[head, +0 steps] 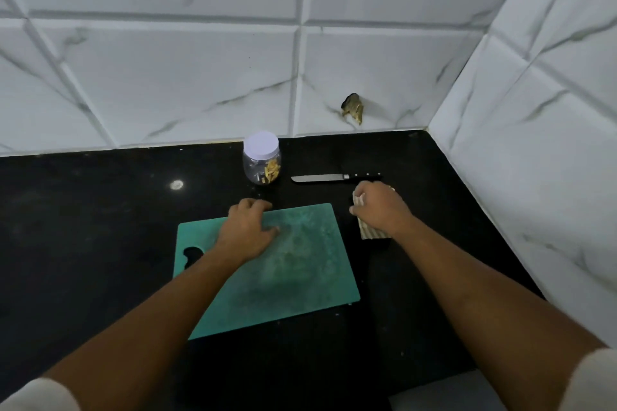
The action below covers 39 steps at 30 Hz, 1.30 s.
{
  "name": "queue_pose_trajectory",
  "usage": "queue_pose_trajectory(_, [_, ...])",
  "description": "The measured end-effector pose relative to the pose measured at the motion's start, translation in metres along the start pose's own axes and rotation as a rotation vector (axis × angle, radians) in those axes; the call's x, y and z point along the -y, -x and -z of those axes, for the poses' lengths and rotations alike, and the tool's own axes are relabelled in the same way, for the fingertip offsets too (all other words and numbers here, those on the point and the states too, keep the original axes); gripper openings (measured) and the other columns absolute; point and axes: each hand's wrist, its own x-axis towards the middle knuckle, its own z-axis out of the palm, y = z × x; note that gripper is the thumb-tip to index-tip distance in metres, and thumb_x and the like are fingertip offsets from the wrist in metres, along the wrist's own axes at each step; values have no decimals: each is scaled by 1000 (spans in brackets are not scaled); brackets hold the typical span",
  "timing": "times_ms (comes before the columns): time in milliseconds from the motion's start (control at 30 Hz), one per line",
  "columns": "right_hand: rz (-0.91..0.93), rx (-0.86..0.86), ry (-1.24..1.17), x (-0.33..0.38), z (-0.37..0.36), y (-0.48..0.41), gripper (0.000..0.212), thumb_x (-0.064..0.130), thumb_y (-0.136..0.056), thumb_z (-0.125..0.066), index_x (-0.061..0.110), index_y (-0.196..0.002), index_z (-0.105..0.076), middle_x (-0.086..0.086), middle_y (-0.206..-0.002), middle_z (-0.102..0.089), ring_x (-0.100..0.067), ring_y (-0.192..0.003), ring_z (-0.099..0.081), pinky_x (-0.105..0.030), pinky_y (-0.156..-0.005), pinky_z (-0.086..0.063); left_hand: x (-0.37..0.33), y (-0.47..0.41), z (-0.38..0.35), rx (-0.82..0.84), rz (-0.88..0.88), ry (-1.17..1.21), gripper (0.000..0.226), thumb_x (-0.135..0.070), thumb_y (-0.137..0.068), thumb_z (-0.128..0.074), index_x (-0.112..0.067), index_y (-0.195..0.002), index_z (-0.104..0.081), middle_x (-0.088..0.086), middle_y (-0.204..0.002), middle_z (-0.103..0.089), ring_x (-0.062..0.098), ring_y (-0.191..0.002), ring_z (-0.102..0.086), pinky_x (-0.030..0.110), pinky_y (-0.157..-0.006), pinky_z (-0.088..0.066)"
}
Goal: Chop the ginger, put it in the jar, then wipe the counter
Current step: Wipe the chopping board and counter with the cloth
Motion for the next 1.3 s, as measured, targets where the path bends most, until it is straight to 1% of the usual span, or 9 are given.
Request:
queue_pose_trajectory(233, [160,-17,256,-21,10,-68,32,31,-99,-62,19,-129,-61,-6,-126,-55,-29,-117,-57,-46,-95,-52,-37,-50,-30,196,-24,-221,90,-64,-85,-68,-30,-158,-29,8,-166,-19,33,-153,-17,58,-119,-26])
queue_pose_trajectory(367, [227,21,404,-28,6,-96,33,26,-98,-64,17,-129,-60,-9,-127,-57,-30,-115,-57,-45,-93,-52,-31,-54,-42,192,-32,-328,99,-68,-81,-69,-32,-160,-22,7,-169,-10,31,-155,-8,58,-122,-21])
queue_pose_trajectory(633, [316,38,606,-28,8,-111,28,22,-96,-66,14,-122,-63,-8,-118,-60,-29,-110,-58,-40,-85,-47,-24,-53,-44,167,-59,-321,99,-71,-81,-66,-35,-161,-20,4,-169,-9,28,-156,-7,57,-123,-20])
queue_pose_trajectory(800, [211,-22,488,-25,25,-86,19,23,-96,-63,12,-112,-64,-7,-107,-61,-27,-97,-61,-36,-72,-48,-23,-48,-41,172,-80,-298,96,-67,-85,-66,-32,-161,-20,6,-170,-9,29,-157,-5,56,-125,-17])
queue_pose_trajectory(867, [129,-30,348,-19,29,-63,14,25,-96,-63,13,-100,-65,-3,-91,-61,-24,-84,-63,-38,-69,-52,-21,-43,-40,146,-84,-285,93,-64,-86,-66,-30,-161,-21,7,-169,-12,29,-157,-6,56,-125,-16])
queue_pose_trajectory(933, [52,-32,192,-10,24,-33,15,29,-93,-65,15,-88,-64,0,-78,-60,-23,-74,-64,-34,-63,-48,-19,-35,-40,126,-80,-288,90,-63,-88,-64,-28,-161,-22,8,-169,-13,30,-157,-6,56,-125,-16])
queue_pose_trajectory(1033, [-49,4,-21,10,-2,21,19,34,-87,-70,17,-80,-67,2,-69,-64,-19,-67,-66,-34,-61,-55,-12,-18,-41,115,-80,-289,89,-61,-89,-63,-28,-160,-22,8,-170,-11,30,-157,-5,56,-125,-15])
queue_pose_trajectory(1133, [-98,78,-150,30,-33,67,16,33,-88,-73,17,-86,-68,1,-75,-67,-18,-69,-68,-38,-65,-60,-4,-1,-42,110,-108,-305,87,-61,-90,-64,-26,-159,-24,9,-168,-14,31,-156,-9,55,-125,-17])
queue_pose_trajectory(1300, [-144,51,-119,51,-69,114,22,37,-91,-68,16,-92,-66,-2,-90,-67,-24,-84,-68,-38,-70,-56,6,20,-44,112,-135,-329,87,-62,-88,-64,-27,-158,-26,9,-167,-17,30,-155,-13,55,-124,-21])
